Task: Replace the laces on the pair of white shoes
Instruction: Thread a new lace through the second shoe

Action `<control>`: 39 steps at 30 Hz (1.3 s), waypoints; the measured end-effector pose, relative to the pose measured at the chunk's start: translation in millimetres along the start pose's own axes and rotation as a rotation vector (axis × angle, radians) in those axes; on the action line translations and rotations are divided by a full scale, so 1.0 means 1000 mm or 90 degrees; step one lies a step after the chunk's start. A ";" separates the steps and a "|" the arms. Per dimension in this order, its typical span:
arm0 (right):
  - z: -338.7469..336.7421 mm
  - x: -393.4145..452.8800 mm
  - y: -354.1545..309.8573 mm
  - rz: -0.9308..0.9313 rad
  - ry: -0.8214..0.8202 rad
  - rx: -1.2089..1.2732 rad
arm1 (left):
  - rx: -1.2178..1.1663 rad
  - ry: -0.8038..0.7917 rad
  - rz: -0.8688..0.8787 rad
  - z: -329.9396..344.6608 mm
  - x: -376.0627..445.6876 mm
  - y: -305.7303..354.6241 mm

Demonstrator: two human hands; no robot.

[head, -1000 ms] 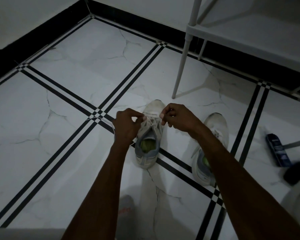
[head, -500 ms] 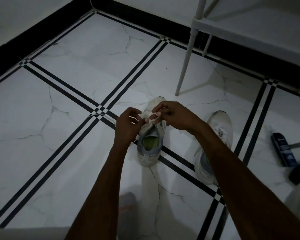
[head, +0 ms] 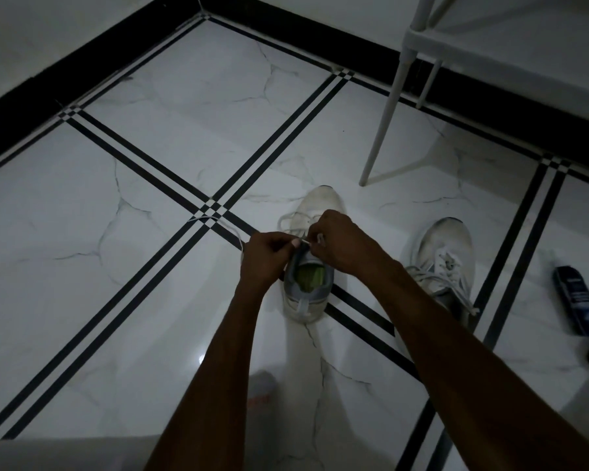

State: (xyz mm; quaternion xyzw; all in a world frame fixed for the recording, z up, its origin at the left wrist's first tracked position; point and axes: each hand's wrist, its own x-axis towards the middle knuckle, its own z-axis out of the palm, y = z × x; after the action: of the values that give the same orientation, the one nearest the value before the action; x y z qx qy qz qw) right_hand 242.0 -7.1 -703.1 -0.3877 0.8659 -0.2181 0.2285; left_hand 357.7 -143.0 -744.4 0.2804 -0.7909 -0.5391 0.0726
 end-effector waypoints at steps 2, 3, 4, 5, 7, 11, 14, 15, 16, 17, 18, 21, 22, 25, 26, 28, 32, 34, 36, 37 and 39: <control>0.003 0.005 -0.005 0.023 -0.031 -0.036 | -0.041 -0.003 -0.026 0.001 -0.001 -0.002; 0.004 0.007 -0.007 0.033 -0.045 -0.049 | -0.051 -0.002 -0.033 0.001 -0.001 -0.002; 0.004 0.009 -0.008 0.042 -0.056 -0.058 | -0.059 -0.002 -0.038 0.002 -0.001 -0.002; 0.005 0.011 -0.008 0.050 -0.066 -0.062 | -0.066 0.000 -0.042 0.002 -0.001 -0.001; 0.008 0.014 -0.007 0.051 -0.074 -0.068 | -0.083 0.002 -0.048 0.003 -0.002 -0.001; 0.012 0.013 -0.009 0.056 -0.065 -0.075 | -0.095 0.001 -0.035 0.003 -0.005 0.000; 0.013 0.012 -0.005 0.084 -0.024 -0.029 | -0.073 0.002 -0.011 0.002 -0.006 0.001; 0.013 0.012 -0.004 0.100 -0.015 -0.013 | -0.063 0.003 -0.002 0.002 -0.007 0.001; 0.013 0.012 -0.004 0.112 -0.012 -0.007 | -0.059 0.006 0.001 0.002 -0.007 0.001; 0.013 0.012 -0.005 0.123 -0.011 -0.001 | -0.060 0.010 0.001 0.003 -0.007 0.001; 0.014 0.012 -0.005 0.131 -0.009 0.005 | -0.060 0.015 0.000 0.004 -0.007 0.002; 0.016 0.012 -0.004 0.143 0.005 0.037 | -0.033 0.022 0.026 0.009 -0.010 0.005; 0.015 0.011 -0.003 0.143 0.010 0.044 | -0.023 0.022 0.033 0.010 -0.010 0.006; 0.016 0.007 0.004 0.137 0.038 0.086 | -0.067 0.005 0.017 0.008 -0.010 0.005; 0.015 0.004 0.006 0.138 0.050 0.112 | -0.098 -0.007 -0.003 0.007 -0.011 0.005; 0.011 -0.002 0.008 0.157 0.067 0.179 | -0.145 -0.033 -0.043 0.007 -0.011 0.003; 0.006 -0.011 0.004 0.163 0.127 0.235 | -0.116 -0.047 -0.062 0.012 -0.008 0.001; 0.006 -0.014 0.001 0.163 0.163 0.247 | -0.068 -0.038 -0.061 0.016 -0.007 0.002; 0.008 -0.015 -0.003 0.170 0.134 0.219 | -0.041 -0.021 -0.061 0.019 -0.006 0.002; 0.010 -0.016 -0.005 0.180 0.098 0.198 | -0.047 -0.014 -0.064 0.021 -0.006 0.002; 0.013 -0.016 -0.007 0.206 0.046 0.180 | -0.058 -0.009 -0.072 0.022 -0.007 0.003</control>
State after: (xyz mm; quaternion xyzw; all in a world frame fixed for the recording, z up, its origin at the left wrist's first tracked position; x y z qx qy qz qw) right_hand 262.6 -1.2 -705.8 -0.1996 0.8854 -0.3114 0.2816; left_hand 353.3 -120.6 -749.3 0.3172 -0.7490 -0.5796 0.0495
